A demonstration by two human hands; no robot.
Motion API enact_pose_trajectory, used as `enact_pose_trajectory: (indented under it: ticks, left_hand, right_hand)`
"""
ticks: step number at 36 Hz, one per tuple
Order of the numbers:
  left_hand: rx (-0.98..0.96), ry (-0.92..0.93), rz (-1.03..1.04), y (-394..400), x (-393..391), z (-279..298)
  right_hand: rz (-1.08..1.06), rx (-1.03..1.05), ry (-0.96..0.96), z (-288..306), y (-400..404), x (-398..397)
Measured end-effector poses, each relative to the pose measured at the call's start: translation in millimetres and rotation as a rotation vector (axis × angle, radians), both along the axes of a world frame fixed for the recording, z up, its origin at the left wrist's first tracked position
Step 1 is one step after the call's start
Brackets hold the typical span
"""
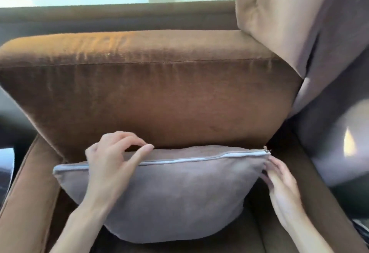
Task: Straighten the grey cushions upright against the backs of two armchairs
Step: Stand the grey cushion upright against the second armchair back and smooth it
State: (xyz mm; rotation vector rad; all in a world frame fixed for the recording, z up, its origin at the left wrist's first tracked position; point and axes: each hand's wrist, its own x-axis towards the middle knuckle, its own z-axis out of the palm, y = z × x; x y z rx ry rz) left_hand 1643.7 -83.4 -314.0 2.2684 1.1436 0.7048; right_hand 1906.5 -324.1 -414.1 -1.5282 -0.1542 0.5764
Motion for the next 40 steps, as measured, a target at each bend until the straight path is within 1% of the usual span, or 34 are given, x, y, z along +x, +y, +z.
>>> enact_pose_trajectory:
  ticks: [1,2,3,5,7,8,10,11,13,15,18,20,23,25,29,31,33,34,35,37,38,40]
  left_hand:
    - [-0.033,-0.021,-0.108,-11.6,23.0,1.5]
    - [-0.107,-0.036,-0.222,-23.0,45.7,0.6]
    - [-0.176,-0.017,-0.327,-34.3,67.9,-1.3]
    - [-0.199,0.115,-0.512,-56.1,108.9,-8.5]
    - [-0.122,0.307,-0.637,-75.3,140.9,-18.0]
    - [-0.071,0.394,-0.673,-82.1,153.2,-22.9]
    - [0.011,0.488,-0.681,-90.7,170.9,-29.5]
    - [0.043,0.488,-0.652,-92.5,176.9,-31.4]
    - [0.088,0.402,-0.570,-91.8,184.5,-32.4]
    - [0.098,0.271,-0.508,-88.0,187.6,-31.2]
    - [0.129,0.108,-0.429,-81.8,187.8,-28.1]
    - [0.113,0.051,-0.389,-80.1,185.8,-28.2]
    - [0.146,0.053,-0.379,-85.2,183.2,-30.8]
    - [0.167,0.070,-0.399,-88.0,181.8,-31.6]
    - [0.222,0.062,-0.402,-92.7,165.8,-32.5]
    - [0.284,0.024,-0.350,-96.2,146.4,-34.1]
    - [0.380,-0.002,-0.271,-98.6,121.3,-39.2]
    - [0.437,-0.008,-0.221,-99.5,107.2,-43.3]
    - [0.489,-0.016,-0.165,-100.5,92.1,-48.4]
    - [0.561,-0.042,-0.060,-103.6,61.8,-61.2]
    - [0.578,-0.061,-0.021,-105.8,47.2,-68.5]
    - [0.599,-0.078,0.029,-109.8,21.2,-85.1]
  right_hand:
    - [-0.005,-0.047,0.064,-14.6,-2.6,-3.8]
    - [0.024,-0.120,0.102,-29.3,-4.9,-8.7]
    - [0.092,-0.223,0.109,-45.8,-7.2,-12.9]
    - [0.313,-0.449,0.084,-81.3,-13.0,-18.6]
    - [0.504,-0.656,0.028,-105.6,-16.9,-22.3]
    - [0.561,-0.708,-0.008,-113.7,-18.7,-22.8]
    - [0.647,-0.766,-0.015,-126.5,-20.5,-22.1]
    - [0.685,-0.781,0.012,-133.3,-21.3,-21.0]
    - [0.755,-0.769,0.013,-147.2,-25.3,-20.7]
    - [0.682,-0.802,0.016,-160.9,-29.6,-18.0]
    - [0.619,-0.968,-0.117,-169.0,-37.5,-19.9]
    - [0.601,-1.034,-0.140,-178.7,-41.1,-25.6]
    - [0.631,-1.096,-0.169,-180.5,-40.1,-35.5]
    - [0.631,-1.081,-0.167,-177.3,-39.3,-36.9]
    - [0.595,-0.978,-0.145,-158.5,-43.3,-34.3]
    - [0.472,-0.907,-0.160,-141.0,-46.0,-36.3]
    - [0.298,-0.819,-0.236,-120.1,-47.8,-42.4]
    - [0.195,-0.759,-0.316,-107.4,-48.1,-47.6]
    - [0.094,-0.693,-0.441,-94.0,-47.7,-54.5]
    - [-0.078,-0.579,-0.759,-62.8,-42.6,-72.4]
    - [-0.132,-0.518,-0.906,-46.9,-37.6,-81.5]
    - [-0.112,-0.393,-1.178,-18.1,-21.0,-99.2]
